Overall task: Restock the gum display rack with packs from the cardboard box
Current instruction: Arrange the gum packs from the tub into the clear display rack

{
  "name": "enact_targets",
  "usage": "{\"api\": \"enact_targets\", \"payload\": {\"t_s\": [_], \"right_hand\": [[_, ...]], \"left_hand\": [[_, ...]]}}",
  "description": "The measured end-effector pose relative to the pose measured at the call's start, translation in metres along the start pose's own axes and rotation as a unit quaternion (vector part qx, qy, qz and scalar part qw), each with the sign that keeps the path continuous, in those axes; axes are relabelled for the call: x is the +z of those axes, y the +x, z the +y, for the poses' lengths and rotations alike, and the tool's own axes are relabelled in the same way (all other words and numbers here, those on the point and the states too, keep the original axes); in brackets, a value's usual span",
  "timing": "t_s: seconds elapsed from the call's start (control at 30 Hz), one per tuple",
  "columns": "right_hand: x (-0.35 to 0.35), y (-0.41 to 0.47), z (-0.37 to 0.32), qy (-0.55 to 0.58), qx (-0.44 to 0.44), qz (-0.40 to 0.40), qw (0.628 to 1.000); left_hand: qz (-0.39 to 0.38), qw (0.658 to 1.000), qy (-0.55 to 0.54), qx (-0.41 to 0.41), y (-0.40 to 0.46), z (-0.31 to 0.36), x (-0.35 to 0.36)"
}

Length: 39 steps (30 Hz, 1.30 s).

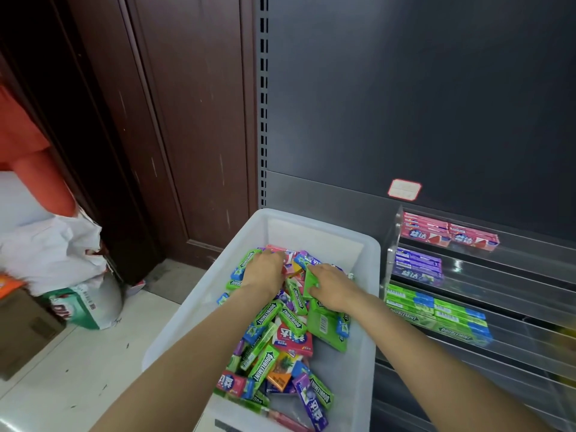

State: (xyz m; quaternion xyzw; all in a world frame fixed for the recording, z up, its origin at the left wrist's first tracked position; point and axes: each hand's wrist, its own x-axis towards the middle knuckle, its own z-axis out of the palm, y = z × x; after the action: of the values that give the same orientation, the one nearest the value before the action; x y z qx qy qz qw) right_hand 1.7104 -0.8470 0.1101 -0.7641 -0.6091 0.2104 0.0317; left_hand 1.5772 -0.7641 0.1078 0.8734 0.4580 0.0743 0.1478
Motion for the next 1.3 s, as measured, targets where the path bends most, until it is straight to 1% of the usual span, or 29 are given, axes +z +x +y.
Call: {"api": "enact_targets", "payload": {"t_s": [0.07,0.17,0.23,0.27,0.47,0.57,0.73,0.9,1.0,1.13,1.3], "right_hand": [[-0.001,-0.001,-0.001,0.005,0.0,0.001,1.0],[-0.004,-0.001,-0.003,0.012,-0.005,0.016,1.0],[-0.006,0.003,-0.005,0.021,-0.004,0.021,1.0],[-0.007,0.005,-0.005,0.023,-0.003,0.022,0.999],[-0.008,0.028,-0.003,0.057,0.032,0.018,0.998],[-0.001,0.04,-0.003,0.052,0.026,0.003,0.998],[0.006,0.053,-0.006,0.057,0.014,0.074,0.995],[0.005,0.06,-0.01,0.031,0.014,0.08,0.996],[0.0,0.055,-0.014,0.029,0.005,0.122,0.992],[-0.02,0.034,-0.021,0.079,-0.017,0.219,0.972],[-0.044,-0.01,-0.017,0.227,-0.016,0.269,0.936]], "left_hand": [[0.021,0.998,-0.067,0.009,-0.002,0.0,-0.006],[0.096,0.982,-0.164,0.001,-0.008,-0.001,-0.021],[0.133,0.971,-0.196,-0.017,-0.011,-0.005,-0.03],[0.139,0.969,-0.204,-0.024,-0.013,-0.008,-0.033],[0.123,0.97,-0.206,-0.044,-0.018,-0.018,-0.039],[0.122,0.971,-0.203,-0.041,-0.015,-0.021,-0.039],[0.109,0.971,-0.208,-0.039,-0.011,-0.026,-0.034],[0.105,0.969,-0.219,-0.035,-0.012,-0.026,-0.034],[0.101,0.965,-0.238,-0.035,-0.014,-0.024,-0.036],[0.103,0.96,-0.259,-0.037,-0.018,-0.022,-0.039],[0.111,0.94,-0.323,-0.027,-0.028,-0.004,-0.042]]}}
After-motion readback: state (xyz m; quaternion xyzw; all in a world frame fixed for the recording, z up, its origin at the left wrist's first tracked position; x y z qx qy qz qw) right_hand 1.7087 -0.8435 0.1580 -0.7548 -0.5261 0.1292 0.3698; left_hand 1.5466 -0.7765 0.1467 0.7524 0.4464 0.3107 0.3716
